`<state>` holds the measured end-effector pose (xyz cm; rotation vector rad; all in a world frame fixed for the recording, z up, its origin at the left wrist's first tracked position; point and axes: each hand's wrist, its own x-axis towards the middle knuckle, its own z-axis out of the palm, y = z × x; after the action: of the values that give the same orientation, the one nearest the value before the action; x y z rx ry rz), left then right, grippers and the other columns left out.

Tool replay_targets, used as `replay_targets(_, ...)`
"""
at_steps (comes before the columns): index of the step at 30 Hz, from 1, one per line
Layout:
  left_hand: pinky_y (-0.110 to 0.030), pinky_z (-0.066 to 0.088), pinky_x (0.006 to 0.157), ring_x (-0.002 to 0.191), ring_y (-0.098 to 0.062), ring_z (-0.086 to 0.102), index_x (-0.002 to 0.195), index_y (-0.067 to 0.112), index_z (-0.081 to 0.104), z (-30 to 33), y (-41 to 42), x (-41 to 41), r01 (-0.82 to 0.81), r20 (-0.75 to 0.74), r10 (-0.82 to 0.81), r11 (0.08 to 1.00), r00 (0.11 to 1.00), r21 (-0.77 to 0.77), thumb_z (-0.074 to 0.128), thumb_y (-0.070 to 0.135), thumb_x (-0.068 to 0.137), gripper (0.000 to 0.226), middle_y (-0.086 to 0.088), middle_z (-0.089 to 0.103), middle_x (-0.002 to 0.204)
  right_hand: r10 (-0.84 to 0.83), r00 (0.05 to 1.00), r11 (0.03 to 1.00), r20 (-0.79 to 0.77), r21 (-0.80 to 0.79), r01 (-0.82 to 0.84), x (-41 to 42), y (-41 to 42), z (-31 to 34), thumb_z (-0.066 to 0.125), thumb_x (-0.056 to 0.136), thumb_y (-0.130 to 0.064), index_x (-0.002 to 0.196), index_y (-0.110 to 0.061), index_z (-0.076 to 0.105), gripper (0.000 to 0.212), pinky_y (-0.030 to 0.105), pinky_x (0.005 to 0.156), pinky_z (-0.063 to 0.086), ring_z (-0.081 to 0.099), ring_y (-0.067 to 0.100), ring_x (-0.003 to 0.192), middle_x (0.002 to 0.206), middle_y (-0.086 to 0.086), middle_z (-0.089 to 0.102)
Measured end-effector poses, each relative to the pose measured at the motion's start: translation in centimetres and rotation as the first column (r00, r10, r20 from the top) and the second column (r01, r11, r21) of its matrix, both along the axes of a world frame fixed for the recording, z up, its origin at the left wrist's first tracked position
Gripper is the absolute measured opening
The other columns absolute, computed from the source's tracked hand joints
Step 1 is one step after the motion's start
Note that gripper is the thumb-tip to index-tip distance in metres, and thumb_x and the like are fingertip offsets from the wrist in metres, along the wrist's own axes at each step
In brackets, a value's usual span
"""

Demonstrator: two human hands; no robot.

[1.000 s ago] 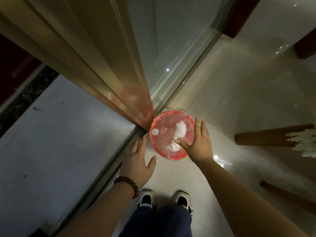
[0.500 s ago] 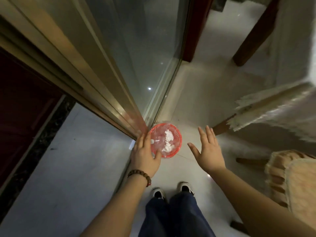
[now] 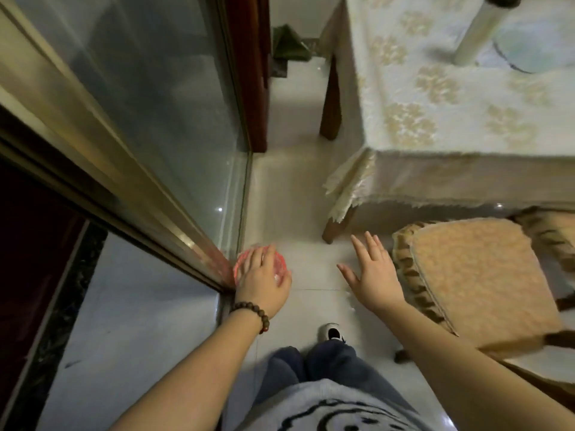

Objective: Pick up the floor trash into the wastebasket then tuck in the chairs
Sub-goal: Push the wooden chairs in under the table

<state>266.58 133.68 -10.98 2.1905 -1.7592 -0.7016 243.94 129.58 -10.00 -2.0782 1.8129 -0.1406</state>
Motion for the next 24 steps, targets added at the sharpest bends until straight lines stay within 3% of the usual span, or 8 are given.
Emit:
replay_targets(7,-0.040,0.010,0.116,0.144,-0.020,0.009,0.149,0.022,0.018,2.1,-1.1,-6.6,0.182,0.034,-0.182,0.983,0.983,0.005,0.045,0.050,0.090,0.070,-0.002,0.021,0.156,-0.196,0.980,0.980,-0.025,0.009,0.196,-5.4,3.8,1.6,0.035,0.093,-0.057,0.149,-0.027,0.013,0.067,0.038,0.117,0.002,-0.003,0.021,0.145,0.159,0.005,0.002)
replay_targets(13,-0.040,0.011,0.117,0.145,-0.018,0.006,0.149,0.022,0.018,3.9,-0.1,-14.0,0.300,0.034,-0.300,0.953,0.953,-0.025,0.045,0.049,0.091,0.070,-0.002,0.019,0.157,-0.334,0.942,0.943,0.038,0.004,0.334,-12.2,7.7,3.6,0.037,0.093,-0.055,0.149,-0.027,0.013,0.067,0.038,0.116,0.005,-0.001,0.022,0.145,0.159,0.005,0.003)
replay_targets(18,-0.041,0.011,0.118,0.145,-0.018,0.007,0.149,0.022,0.017,5.5,2.8,-22.9,0.330,0.068,-0.325,0.940,0.943,-0.084,0.043,0.052,0.091,0.071,-0.001,0.020,0.157,-0.341,0.934,0.936,0.106,-0.049,0.347,-20.3,10.7,6.8,0.039,0.094,-0.052,0.149,-0.027,0.012,0.067,0.035,0.115,0.004,-0.001,0.021,0.144,0.159,0.004,0.001)
replay_targets(24,-0.042,0.016,0.116,0.143,-0.021,0.017,0.149,0.019,0.019,8.2,8.2,-36.9,0.314,0.056,-0.309,0.929,0.949,-0.195,0.044,0.053,0.090,0.073,-0.003,0.028,0.153,-0.301,0.946,0.920,0.121,-0.225,0.321,-33.4,15.7,10.8,0.040,0.092,-0.054,0.149,-0.026,0.016,0.067,0.037,0.116,0.007,0.003,0.019,0.144,0.159,0.003,0.005)
